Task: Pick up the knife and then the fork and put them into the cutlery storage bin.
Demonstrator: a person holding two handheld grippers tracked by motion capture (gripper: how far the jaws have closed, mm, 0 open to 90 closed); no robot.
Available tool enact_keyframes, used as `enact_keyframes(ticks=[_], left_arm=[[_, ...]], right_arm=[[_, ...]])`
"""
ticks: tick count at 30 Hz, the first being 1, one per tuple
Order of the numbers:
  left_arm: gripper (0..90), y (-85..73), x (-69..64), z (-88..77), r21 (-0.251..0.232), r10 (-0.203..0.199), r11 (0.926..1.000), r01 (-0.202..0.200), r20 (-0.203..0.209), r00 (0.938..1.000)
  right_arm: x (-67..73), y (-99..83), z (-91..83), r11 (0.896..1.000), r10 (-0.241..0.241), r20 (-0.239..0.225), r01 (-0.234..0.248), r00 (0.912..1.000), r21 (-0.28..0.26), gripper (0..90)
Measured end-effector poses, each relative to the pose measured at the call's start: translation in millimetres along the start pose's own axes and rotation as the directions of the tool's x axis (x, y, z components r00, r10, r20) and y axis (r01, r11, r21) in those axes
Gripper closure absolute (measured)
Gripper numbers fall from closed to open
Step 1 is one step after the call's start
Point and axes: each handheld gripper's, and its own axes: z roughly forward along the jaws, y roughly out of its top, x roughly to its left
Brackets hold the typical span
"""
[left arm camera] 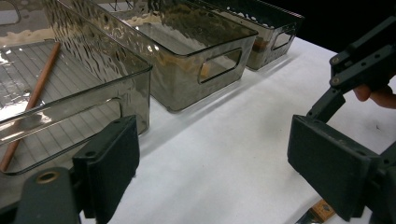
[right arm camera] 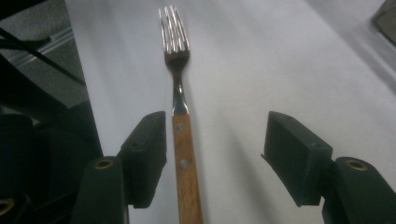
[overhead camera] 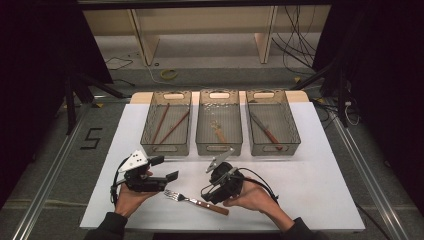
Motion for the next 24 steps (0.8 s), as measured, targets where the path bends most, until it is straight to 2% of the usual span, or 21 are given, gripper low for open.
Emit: enact_keyframes(ticks=[1,13,17,24], left_arm=[[16.4,0.0,-0.1,0.0,0.0,0.0,1.0,0.0,0.0,1.0],[16.4,0.1,-0.1,-0.1,0.001,0.0,1.0,0.0,0.002,1.0],[16.4,0.1,-0.2,0.0,0.001,0.001,1.0,-0.001,0.002,1.0],[16.4,0.1,-0.1,-0.1,0.001,0.001,1.0,-0.001,0.003,1.0]], right_arm=[[1.1,-0.6,3.8,1.0,-0.02,-0.001,0.02,0.9998,0.006,40.7],[9.4,-3.2,17.3,0.997,-0.053,-0.002,0.053,0.9986,0.048,46.2],[12.2,-3.8,20.9,0.995,-0.082,-0.001,0.082,0.9967,0.066,49.2],[16.1,-5.6,26.3,0.989,-0.115,0.003,0.114,0.9934,0.097,57.8]])
